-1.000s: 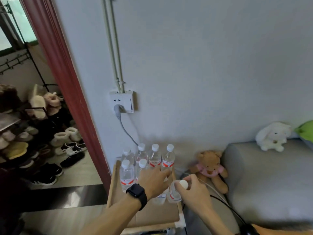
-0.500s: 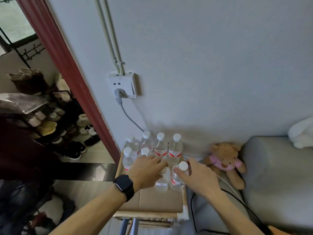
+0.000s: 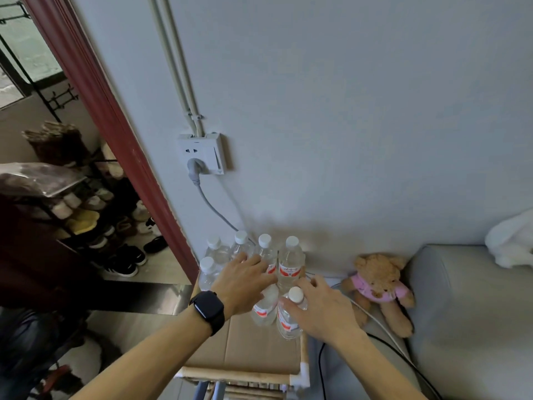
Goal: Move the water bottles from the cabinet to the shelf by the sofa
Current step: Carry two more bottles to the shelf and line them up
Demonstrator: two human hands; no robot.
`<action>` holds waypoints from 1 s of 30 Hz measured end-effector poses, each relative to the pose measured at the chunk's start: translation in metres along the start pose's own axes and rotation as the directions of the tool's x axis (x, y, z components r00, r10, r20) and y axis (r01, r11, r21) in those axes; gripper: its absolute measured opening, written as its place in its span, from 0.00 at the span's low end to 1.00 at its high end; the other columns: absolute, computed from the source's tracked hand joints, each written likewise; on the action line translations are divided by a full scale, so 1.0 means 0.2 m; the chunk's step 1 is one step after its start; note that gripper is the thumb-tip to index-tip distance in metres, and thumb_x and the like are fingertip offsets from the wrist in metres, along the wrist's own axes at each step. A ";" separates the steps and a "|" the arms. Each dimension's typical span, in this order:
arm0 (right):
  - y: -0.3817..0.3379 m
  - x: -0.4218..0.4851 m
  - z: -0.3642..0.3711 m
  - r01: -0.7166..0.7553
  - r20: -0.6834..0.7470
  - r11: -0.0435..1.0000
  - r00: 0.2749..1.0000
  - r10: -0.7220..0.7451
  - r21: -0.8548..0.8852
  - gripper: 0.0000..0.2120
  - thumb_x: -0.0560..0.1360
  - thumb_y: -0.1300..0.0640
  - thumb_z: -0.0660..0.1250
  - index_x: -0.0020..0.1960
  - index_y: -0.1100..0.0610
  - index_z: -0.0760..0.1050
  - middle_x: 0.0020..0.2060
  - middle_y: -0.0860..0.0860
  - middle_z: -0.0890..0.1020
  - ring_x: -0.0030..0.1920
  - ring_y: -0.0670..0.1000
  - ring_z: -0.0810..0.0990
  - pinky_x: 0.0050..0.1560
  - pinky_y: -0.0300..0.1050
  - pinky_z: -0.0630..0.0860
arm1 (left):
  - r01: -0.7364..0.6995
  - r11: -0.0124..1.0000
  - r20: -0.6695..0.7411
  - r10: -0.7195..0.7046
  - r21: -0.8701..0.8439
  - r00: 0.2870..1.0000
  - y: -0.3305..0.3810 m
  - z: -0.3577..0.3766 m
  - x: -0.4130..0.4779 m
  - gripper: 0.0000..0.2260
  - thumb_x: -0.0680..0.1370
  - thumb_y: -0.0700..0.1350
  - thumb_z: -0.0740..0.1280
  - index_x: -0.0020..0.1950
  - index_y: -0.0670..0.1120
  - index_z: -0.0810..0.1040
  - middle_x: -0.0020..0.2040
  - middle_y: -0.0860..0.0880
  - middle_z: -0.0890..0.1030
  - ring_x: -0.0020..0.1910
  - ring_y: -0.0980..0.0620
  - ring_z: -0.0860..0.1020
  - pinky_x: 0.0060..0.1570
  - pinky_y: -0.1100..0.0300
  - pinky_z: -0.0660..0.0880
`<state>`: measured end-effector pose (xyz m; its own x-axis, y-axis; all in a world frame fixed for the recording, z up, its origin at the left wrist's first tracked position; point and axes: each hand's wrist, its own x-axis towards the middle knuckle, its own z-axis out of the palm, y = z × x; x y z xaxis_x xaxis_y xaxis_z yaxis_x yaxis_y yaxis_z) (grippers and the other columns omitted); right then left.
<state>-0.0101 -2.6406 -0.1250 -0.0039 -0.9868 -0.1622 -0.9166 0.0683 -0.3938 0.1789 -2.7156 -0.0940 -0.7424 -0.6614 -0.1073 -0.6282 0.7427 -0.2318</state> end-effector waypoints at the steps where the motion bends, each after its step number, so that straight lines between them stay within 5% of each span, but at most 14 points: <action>1: 0.00 0.00 0.01 -0.015 -0.013 1.000 1.000 0.015 0.011 0.27 0.73 0.28 0.54 0.66 0.41 0.65 0.57 0.45 0.76 0.55 0.53 0.79 0.53 0.52 0.77 | -0.014 1.000 0.002 0.014 0.019 1.000 -0.02 0.00 0.01 0.20 0.78 0.52 0.68 0.70 0.53 0.70 0.60 0.48 0.75 0.60 0.46 0.70 0.63 0.49 0.66; 7: -0.02 0.06 -0.01 0.023 -0.094 0.999 0.995 -0.019 0.041 0.18 0.76 0.39 0.60 0.58 0.50 0.69 0.48 0.47 0.82 0.47 0.50 0.80 0.46 0.45 0.76 | 0.009 0.998 0.027 -0.011 0.055 1.000 -0.04 -0.04 0.08 0.17 0.78 0.54 0.67 0.64 0.49 0.75 0.54 0.47 0.78 0.55 0.45 0.70 0.61 0.50 0.65; 14: -0.06 0.12 -0.06 0.158 -0.038 0.987 0.987 -0.158 -0.021 0.14 0.80 0.44 0.56 0.62 0.50 0.69 0.56 0.47 0.77 0.52 0.49 0.78 0.45 0.40 0.69 | 0.091 0.996 0.023 -0.091 0.010 0.996 -0.07 -0.03 0.12 0.16 0.78 0.55 0.67 0.60 0.47 0.77 0.52 0.47 0.78 0.53 0.46 0.70 0.59 0.51 0.66; 20: -0.02 0.16 -0.08 0.110 0.056 0.993 0.992 -0.112 0.038 0.19 0.77 0.39 0.58 0.64 0.46 0.67 0.59 0.46 0.76 0.57 0.50 0.77 0.57 0.47 0.75 | 0.151 0.981 0.025 -0.149 -0.118 0.988 -0.09 0.01 0.10 0.17 0.79 0.56 0.63 0.64 0.49 0.74 0.57 0.49 0.76 0.58 0.46 0.71 0.60 0.51 0.66; 24: -0.01 0.17 -0.07 0.076 0.092 0.997 0.993 -0.076 0.006 0.25 0.76 0.35 0.58 0.67 0.46 0.67 0.61 0.49 0.75 0.60 0.54 0.76 0.56 0.47 0.73 | 0.196 0.950 0.062 -0.186 -0.244 0.981 -0.12 0.01 0.09 0.18 0.78 0.58 0.64 0.66 0.53 0.74 0.54 0.50 0.80 0.56 0.47 0.74 0.61 0.53 0.67; 30: -0.01 0.19 -0.02 0.050 0.071 0.995 0.996 -0.056 0.090 0.20 0.78 0.39 0.60 0.65 0.47 0.68 0.58 0.50 0.81 0.55 0.53 0.79 0.54 0.49 0.76 | 0.247 0.901 0.120 -0.218 -0.357 0.969 -0.13 0.02 0.08 0.17 0.79 0.57 0.65 0.66 0.54 0.72 0.51 0.49 0.82 0.51 0.46 0.78 0.51 0.53 0.74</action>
<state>-0.0100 -2.6786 -0.1276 0.0759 -0.9761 -0.2036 -0.8758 0.0324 -0.4815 0.1853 -2.7464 -0.0939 -0.5540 -0.8151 -0.1691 -0.8325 0.5431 0.1097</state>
